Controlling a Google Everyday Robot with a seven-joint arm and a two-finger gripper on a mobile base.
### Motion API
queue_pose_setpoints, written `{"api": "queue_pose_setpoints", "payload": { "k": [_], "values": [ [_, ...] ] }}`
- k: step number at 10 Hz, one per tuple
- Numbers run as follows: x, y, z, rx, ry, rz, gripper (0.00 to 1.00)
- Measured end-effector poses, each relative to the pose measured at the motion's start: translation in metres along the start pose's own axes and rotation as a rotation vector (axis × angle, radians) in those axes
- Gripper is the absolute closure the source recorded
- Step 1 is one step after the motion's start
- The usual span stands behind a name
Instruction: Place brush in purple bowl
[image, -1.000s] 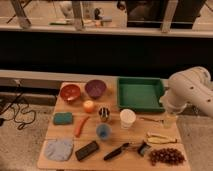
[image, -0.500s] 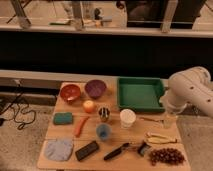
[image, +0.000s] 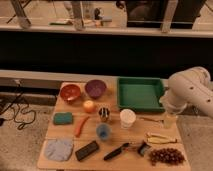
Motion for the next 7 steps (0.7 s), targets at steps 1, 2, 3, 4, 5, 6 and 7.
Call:
{"api": "queue_pose_setpoints", "payload": {
  "k": [1, 2, 3, 4, 5, 6, 7],
  "values": [
    [-0.005, 0.006, 0.002, -0.01, 0.004, -0.014, 0.2],
    [-0.005, 0.011, 0.004, -0.016, 0.011, -0.02, 0.2],
    [-0.006, 0.018, 0.006, -0.024, 0.018, -0.03, 0.2],
    [-0.009, 0.022, 0.008, -0.031, 0.02, -0.04, 0.2],
    [-0.011, 0.027, 0.011, -0.038, 0.023, -0.05, 0.2],
    [-0.016, 0.031, 0.013, -0.044, 0.023, -0.064, 0.2],
    [-0.025, 0.038, 0.018, -0.049, 0.019, -0.082, 0.2]
  ]
}}
